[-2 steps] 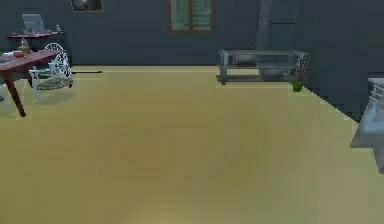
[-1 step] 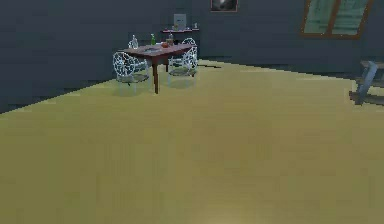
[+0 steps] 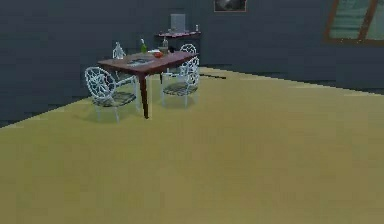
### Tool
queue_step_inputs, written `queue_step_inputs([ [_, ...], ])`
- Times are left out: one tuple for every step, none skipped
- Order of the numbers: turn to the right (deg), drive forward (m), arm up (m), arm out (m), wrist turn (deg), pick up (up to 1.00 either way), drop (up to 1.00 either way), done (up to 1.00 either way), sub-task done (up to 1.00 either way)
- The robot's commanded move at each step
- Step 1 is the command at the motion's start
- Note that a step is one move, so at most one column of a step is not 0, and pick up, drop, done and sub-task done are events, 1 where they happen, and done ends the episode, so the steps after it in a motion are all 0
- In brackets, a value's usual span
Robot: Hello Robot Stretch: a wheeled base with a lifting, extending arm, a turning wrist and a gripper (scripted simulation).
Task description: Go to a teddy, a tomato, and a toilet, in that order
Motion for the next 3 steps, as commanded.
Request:
queue_step_inputs([
  [-3.0, 0.00, 0.00, 0.00, 0.0, 0.00, 0.00, 0.00, 0.00],
  [0.0, 1.00, 0.00, 0.00, 0.0, 0.00, 0.00, 0.00, 0.00],
  [0.0, 1.00, 0.00, 0.00, 0.0, 0.00, 0.00, 0.00, 0.00],
])
